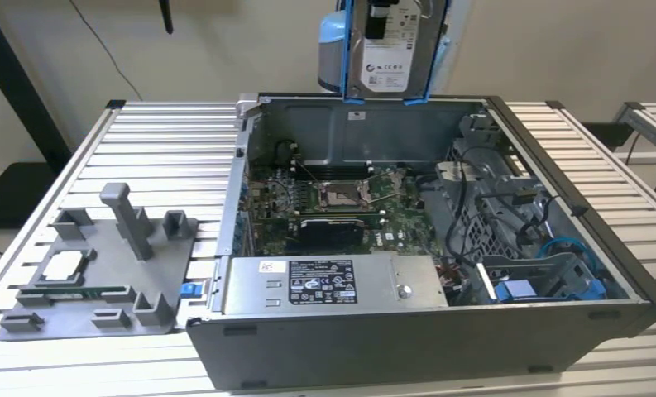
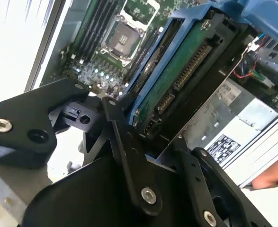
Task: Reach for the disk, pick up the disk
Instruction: 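Pick up the disk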
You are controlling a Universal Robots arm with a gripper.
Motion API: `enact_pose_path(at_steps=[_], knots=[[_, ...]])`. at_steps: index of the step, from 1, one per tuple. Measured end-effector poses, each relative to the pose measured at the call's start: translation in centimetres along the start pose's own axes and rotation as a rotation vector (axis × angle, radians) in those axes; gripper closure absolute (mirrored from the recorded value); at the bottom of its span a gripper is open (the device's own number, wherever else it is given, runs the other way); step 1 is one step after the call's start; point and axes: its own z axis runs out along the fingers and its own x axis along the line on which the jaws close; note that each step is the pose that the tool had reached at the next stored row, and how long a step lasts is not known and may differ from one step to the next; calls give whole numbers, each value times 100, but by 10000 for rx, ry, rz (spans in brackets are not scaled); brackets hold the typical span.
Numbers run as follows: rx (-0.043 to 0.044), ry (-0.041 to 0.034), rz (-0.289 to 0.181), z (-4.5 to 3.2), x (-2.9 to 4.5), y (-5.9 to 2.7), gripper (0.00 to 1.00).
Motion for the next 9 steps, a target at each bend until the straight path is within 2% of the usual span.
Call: enact_pose_path(at_steps=[9], knots=[[1, -1, -1, 1, -10, -369, 100]])
